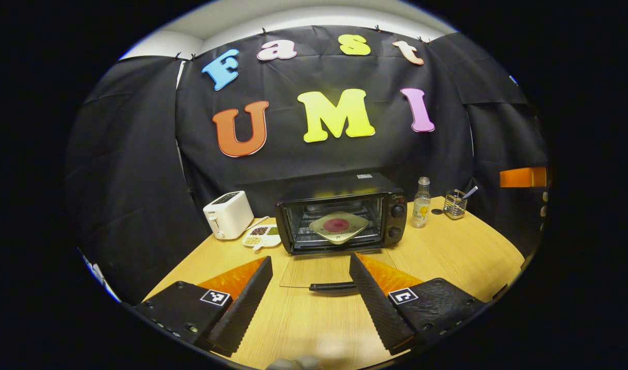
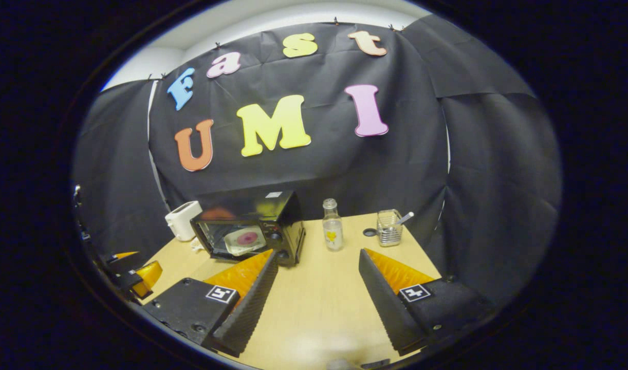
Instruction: Open the electric oven with the left hand, put the food in, and close the electric oven.
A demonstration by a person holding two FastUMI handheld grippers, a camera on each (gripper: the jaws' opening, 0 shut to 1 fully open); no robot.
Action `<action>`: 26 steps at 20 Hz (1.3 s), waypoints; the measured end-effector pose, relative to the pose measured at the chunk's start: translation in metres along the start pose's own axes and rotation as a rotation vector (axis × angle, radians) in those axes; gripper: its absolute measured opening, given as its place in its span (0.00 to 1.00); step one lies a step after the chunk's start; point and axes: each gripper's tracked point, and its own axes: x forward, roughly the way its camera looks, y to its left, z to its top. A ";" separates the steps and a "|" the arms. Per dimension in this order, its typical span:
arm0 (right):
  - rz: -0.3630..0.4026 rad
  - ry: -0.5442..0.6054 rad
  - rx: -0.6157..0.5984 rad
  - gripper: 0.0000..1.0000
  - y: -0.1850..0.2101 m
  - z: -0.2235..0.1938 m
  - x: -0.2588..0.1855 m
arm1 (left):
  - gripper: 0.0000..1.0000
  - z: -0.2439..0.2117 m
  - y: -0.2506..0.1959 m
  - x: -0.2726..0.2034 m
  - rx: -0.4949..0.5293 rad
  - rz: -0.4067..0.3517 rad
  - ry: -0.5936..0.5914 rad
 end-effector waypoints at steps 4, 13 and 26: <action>-0.018 0.028 -0.018 1.00 -0.034 -0.002 -0.029 | 0.97 -0.035 -0.030 0.007 -0.018 -0.017 0.060; -0.142 0.011 -0.024 1.00 -0.048 0.018 -0.055 | 0.97 -0.108 -0.058 0.054 -0.031 -0.115 0.205; -0.268 0.041 -0.018 1.00 -0.032 0.018 -0.063 | 0.97 -0.165 -0.055 0.119 -0.022 -0.142 0.314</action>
